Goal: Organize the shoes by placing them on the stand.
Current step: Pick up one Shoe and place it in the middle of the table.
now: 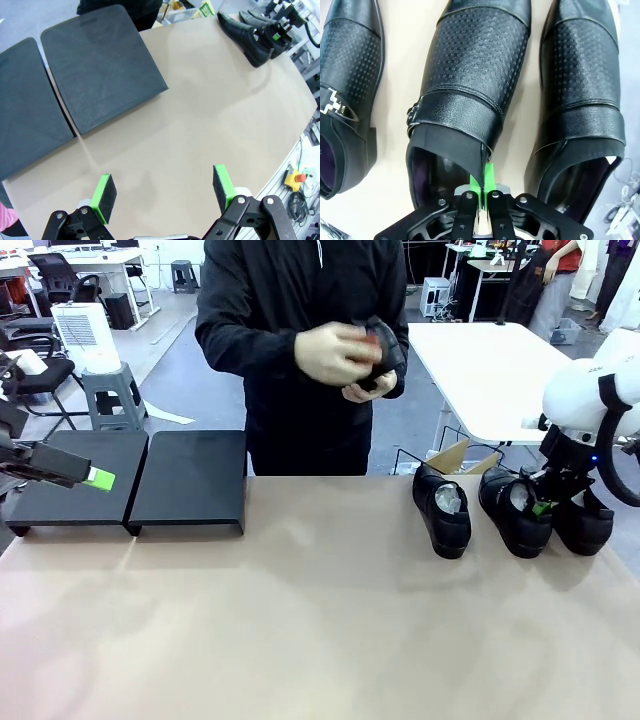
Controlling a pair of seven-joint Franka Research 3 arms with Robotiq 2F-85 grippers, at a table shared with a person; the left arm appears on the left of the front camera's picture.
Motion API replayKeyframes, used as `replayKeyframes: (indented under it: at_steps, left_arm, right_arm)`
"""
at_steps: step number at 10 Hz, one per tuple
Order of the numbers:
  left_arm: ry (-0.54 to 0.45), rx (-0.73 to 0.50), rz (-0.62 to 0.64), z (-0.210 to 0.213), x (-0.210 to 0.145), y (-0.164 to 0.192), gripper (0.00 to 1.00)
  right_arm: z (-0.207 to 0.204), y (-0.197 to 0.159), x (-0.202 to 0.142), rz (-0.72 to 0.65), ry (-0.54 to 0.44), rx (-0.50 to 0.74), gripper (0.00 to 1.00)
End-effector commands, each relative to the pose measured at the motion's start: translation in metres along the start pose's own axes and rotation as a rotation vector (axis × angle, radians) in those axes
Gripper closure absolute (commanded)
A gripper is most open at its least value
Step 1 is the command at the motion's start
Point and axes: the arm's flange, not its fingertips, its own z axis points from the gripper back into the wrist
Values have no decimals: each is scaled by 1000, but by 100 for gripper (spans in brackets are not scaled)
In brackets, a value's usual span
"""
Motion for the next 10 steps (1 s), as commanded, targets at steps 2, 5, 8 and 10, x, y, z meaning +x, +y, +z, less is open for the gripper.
replayKeyframes:
  at_steps: [2, 5, 8, 10]
  left_arm:
    - [-2, -12, -11, 1, 0, 1, 0]
    - [-2, -12, -11, 1, 0, 1, 0]
    - [-2, -12, -11, 1, 0, 1, 0]
    - [-2, -12, -11, 1, 0, 1, 0]
  right_arm:
    - [16, -2, -16, 12, -23, 67, 100]
    - [97, 18, -55, -20, -123, -20, 100]
    - [161, 63, -127, 20, -237, -1, 100]
    - [186, 62, -163, 16, -288, -137, 100]
